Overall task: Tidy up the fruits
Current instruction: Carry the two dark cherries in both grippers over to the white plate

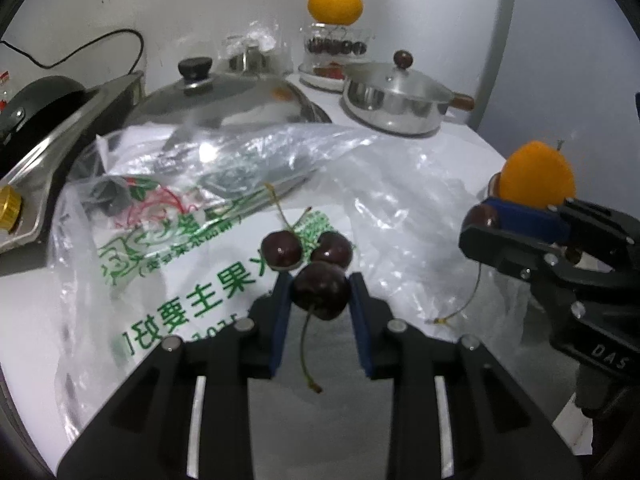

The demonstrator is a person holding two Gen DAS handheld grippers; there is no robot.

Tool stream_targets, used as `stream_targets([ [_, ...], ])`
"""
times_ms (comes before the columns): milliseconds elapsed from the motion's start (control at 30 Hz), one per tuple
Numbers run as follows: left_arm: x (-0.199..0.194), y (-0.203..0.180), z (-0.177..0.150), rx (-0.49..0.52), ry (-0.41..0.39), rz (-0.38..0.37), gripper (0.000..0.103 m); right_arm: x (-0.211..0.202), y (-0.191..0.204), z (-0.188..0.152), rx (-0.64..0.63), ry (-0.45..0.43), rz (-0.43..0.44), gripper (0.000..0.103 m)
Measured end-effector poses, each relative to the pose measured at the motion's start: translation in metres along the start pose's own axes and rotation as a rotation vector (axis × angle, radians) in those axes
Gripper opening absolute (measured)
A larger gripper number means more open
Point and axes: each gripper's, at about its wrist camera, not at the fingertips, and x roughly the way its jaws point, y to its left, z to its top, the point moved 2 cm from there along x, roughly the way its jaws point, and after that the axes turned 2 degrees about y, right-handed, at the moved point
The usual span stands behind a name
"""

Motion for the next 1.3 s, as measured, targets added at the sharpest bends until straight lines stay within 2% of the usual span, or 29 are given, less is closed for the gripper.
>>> stream_targets([
  [333, -0.036, -0.012, 0.0, 0.013, -0.063, -0.005, 0.029, -0.032, 0.005, -0.003, -0.004, -0.051, -0.027, 0.031],
  [633, -0.061, -0.036, 0.003, 0.04, -0.108, -0.015, 0.029, -0.067, -0.009, -0.008, 0.02, -0.108, -0.068, 0.031],
  [1300, -0.064, -0.119, 0.005, 0.141, -0.108, -0.084, 0.029, -0.119, -0.076, -0.046, 0.122, -0.15, -0.164, 0.031],
])
